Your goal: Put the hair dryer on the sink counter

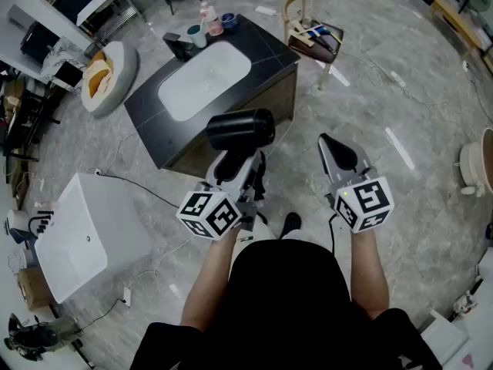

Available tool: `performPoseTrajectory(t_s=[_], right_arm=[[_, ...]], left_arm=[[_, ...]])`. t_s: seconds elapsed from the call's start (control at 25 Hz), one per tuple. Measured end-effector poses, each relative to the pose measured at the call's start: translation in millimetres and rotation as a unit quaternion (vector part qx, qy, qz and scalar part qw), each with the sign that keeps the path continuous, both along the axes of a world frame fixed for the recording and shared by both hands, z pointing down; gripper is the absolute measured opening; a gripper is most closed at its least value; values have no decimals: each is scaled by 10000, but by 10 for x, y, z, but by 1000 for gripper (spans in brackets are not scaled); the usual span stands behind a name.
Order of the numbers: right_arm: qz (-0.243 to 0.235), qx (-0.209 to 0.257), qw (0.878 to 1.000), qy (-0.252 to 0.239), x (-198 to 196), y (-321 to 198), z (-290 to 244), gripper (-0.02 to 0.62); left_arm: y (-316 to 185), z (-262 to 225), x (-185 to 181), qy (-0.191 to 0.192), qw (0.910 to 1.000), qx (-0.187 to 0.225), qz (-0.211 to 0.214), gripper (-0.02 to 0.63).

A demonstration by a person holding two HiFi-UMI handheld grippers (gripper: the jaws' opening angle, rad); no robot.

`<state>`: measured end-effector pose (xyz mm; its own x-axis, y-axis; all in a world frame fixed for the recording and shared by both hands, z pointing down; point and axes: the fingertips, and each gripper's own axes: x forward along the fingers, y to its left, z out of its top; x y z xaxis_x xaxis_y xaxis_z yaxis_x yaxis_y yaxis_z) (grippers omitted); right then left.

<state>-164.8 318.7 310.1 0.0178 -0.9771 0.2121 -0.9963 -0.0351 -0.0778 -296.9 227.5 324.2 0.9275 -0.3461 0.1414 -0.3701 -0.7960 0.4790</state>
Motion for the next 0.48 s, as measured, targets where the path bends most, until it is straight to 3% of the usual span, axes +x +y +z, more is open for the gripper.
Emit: performPoseTrajectory(t_s=[0.48], right_arm=[[137, -171, 9997, 75, 159, 172, -103, 8]], left_arm=[[166, -310, 151, -161, 9997, 171, 91, 193]])
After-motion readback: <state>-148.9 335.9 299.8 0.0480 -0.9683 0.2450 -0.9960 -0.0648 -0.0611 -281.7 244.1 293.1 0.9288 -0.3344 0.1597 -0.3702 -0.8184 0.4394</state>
